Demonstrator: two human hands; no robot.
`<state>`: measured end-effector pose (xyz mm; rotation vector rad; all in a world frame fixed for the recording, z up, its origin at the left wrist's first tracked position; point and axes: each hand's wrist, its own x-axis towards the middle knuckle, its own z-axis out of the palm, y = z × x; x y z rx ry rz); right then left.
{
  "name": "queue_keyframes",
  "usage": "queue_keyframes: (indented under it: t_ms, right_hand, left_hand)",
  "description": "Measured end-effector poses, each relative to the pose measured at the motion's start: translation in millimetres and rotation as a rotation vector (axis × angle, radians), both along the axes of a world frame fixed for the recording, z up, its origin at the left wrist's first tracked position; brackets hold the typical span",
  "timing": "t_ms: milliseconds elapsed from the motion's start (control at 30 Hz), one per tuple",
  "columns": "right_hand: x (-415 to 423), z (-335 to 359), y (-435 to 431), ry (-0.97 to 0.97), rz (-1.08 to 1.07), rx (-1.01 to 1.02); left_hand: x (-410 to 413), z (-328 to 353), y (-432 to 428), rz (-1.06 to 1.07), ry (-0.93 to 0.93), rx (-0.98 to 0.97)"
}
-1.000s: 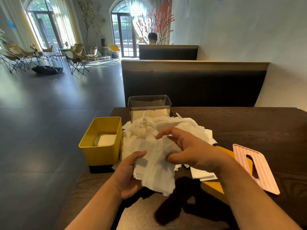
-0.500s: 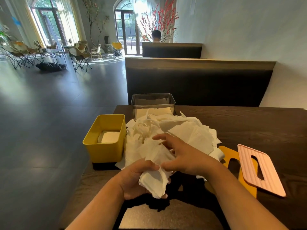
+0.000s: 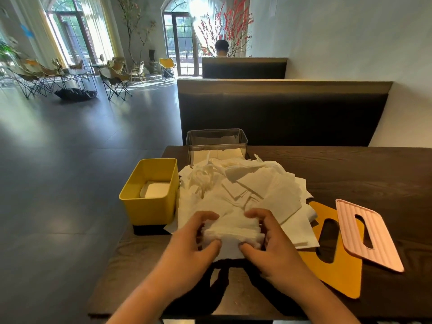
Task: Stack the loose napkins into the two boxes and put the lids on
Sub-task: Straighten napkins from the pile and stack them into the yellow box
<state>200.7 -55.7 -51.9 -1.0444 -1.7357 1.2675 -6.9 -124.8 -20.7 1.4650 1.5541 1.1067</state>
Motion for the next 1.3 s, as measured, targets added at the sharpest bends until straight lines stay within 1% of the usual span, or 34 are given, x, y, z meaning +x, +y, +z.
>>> queue_keyframes:
  t_ms: [100, 233, 333, 367, 433, 500, 567, 667, 767, 867, 967, 1100, 1233, 1300]
  right_hand:
    - [-2, -8, -9, -0.118, 0.037, 0.019]
    - [-10, -4, -11, -0.127, 0.064, -0.004]
    - [-15, -4, -11, -0.115, -0.027, 0.05]
    - [-15, -6, -11, -0.106, -0.054, 0.068]
    - [-14, -6, -12, -0.107, -0.036, 0.082]
    - [-15, -7, -14, -0.163, 0.01, 0.117]
    - [-18, -7, -13, -0.197, 0.011, 0.126]
    - [-17, -11, -9, -0.127, -0.084, 0.082]
    - [-11, -12, -8, -0.05, -0.101, 0.043]
    - [-12, -8, -12, -0.109, -0.028, 0.068]
    - [-14, -8, -12, -0.177, -0.025, 0.111]
    - [-14, -10, -9, -0.15, -0.108, 0.089]
    - [-14, -10, -9, -0.151, -0.055, 0.085]
    - [-15, -10, -9, -0.178, -0.036, 0.083]
  left_hand:
    - [21, -21, -9, 0.039, -0.063, 0.027]
    - [35, -29, -7, 0.034, -0.221, 0.032]
    - [36, -28, -5, 0.021, -0.313, 0.06]
    - [35, -28, -4, 0.029, -0.312, 0.068]
    - [32, -28, -3, 0.045, -0.276, 0.072]
    - [31, -26, -3, 0.024, -0.244, 0.055]
    - [30, -27, -2, 0.013, -0.226, 0.037]
    - [28, -29, 1, 0.015, -0.213, 0.03]
    - [24, -32, 4, -0.033, -0.268, 0.026]
    - [23, -34, 4, -0.102, -0.335, 0.009]
    - [24, -33, 7, -0.084, -0.254, -0.016]
    - [27, -29, 9, -0.039, -0.188, -0.019]
    - [24, -29, 10, -0.075, -0.113, -0.056]
    - [21, -24, 8, -0.09, -0.02, -0.035]
